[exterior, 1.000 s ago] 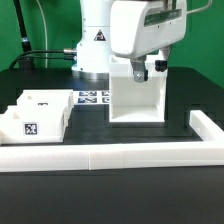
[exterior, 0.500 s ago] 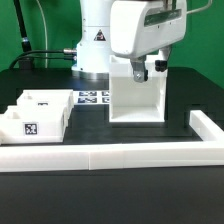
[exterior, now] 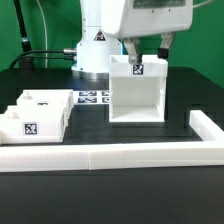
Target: Assemble drawer
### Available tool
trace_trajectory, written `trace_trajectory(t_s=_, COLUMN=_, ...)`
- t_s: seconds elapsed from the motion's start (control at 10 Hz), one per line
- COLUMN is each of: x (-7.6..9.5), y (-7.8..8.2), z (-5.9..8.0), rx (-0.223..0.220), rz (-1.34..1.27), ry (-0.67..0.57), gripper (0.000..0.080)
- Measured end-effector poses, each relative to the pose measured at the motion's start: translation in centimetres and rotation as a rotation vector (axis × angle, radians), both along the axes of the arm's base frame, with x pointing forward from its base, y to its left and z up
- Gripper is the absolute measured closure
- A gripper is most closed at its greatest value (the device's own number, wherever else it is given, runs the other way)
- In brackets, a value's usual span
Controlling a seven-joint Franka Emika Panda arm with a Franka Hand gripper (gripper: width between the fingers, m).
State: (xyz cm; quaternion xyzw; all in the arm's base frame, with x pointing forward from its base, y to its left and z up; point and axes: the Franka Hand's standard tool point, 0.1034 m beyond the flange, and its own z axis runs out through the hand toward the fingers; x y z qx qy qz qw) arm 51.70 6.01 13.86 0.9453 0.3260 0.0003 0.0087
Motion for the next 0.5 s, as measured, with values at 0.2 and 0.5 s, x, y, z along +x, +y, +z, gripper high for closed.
trace_trajectory(t_s=0.2, x=-1.6, y=0.6, z=1.5, rx=-0.007, rz=-0.133, ry=-0.01, gripper=0.015)
trace_trajectory(t_s=0.5, x=-1.7, y=0.5, z=1.3, rx=-0.006, rz=-0.129, ry=-0.008, gripper=0.015)
